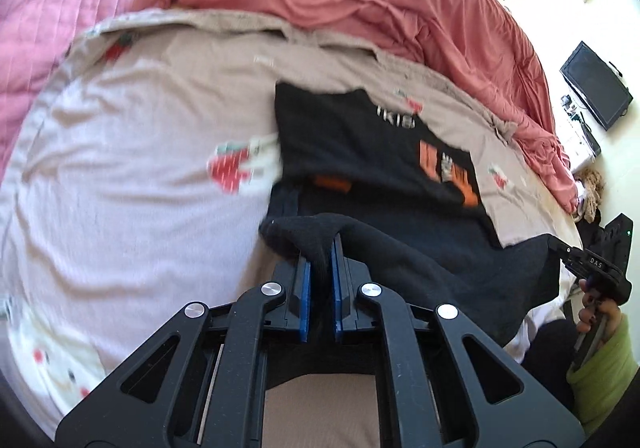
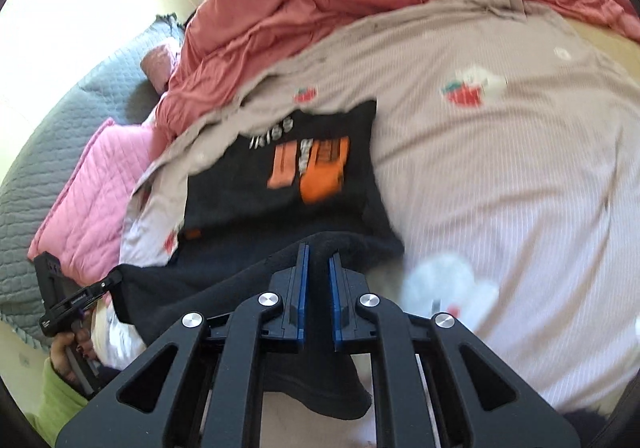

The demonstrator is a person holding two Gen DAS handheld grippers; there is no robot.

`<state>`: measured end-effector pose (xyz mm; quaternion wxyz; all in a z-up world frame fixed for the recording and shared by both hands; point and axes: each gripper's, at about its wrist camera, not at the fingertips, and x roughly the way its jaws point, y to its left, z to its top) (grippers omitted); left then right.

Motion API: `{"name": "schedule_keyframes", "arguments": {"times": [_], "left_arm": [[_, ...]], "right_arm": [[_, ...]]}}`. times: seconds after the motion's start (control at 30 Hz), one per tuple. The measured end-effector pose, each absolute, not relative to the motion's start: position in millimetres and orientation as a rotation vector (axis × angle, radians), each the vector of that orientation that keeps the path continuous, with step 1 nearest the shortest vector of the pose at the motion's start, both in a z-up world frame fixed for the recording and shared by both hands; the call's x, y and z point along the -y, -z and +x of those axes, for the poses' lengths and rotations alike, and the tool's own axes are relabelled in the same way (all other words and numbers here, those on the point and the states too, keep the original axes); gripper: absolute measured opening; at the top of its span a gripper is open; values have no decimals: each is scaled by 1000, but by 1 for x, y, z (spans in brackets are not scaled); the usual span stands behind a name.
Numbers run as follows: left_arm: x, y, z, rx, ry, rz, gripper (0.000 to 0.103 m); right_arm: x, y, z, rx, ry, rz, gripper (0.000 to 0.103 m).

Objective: Fold small clothes
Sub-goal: 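Lift the hem with both grippers and fold it over toward the collar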

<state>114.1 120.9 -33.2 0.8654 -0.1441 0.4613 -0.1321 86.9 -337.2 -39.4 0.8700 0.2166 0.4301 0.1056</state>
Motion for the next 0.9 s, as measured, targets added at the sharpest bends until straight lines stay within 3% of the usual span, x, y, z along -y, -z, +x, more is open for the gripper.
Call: {"name": "schedule_keyframes", "arguments": {"times": [0.5, 0.83, 0.87, 0.9], "left_arm": [[-110, 58, 203, -947, 161, -229, 3], [-96, 85, 221, -957, 94, -99, 6], [-96, 87, 221, -959, 90, -93, 6], [-95, 89, 221, -963, 89, -90, 6]], "right_arm": [[341, 67, 188, -847, -106, 364, 8], [334, 103, 203, -878, -44, 269, 9], [334, 104, 203, -880, -44, 266, 11], [334, 105, 204, -879, -36, 254, 21]]}}
